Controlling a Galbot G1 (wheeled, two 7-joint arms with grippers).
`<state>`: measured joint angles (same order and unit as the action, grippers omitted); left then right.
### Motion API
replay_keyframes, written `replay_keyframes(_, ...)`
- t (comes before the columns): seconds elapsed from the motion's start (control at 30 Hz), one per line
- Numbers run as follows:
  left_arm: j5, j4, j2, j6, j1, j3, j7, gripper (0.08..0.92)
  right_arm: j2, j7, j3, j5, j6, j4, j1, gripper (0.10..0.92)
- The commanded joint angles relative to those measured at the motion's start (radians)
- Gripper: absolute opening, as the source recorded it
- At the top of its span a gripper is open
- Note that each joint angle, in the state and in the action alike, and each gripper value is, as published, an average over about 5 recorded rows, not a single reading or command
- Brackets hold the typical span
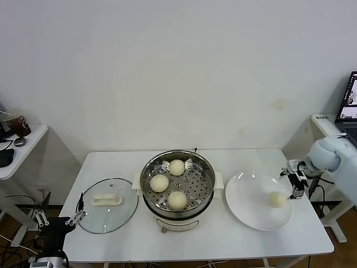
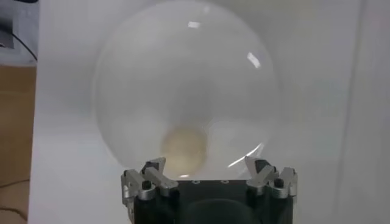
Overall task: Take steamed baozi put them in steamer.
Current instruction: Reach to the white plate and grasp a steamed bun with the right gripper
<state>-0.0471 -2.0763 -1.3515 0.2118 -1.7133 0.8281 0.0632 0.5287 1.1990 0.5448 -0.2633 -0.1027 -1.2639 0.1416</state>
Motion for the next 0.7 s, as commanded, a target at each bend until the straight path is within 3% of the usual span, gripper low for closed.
replay_keyframes(0.03,0.0,0.0,0.0,-0.001,0.0,0.0,-0.001,0.823,0.081,-0.016,-0.082,-0.067,-0.001,0.11,0.107,0.823)
replay_keyframes(0.53,0.0,0.005,-0.002,0.0,0.002,0.004,0.0,0.823,0.176,-0.046,-0.083,-0.13,0.014,0.186,0.108,0.813)
replay_keyframes(0.7,-0.001,0.004,-0.004,0.001,-0.001,0.006,0.0,0.823,0.179,-0.032,-0.08,-0.144,0.007,0.181,0.113,0.734)
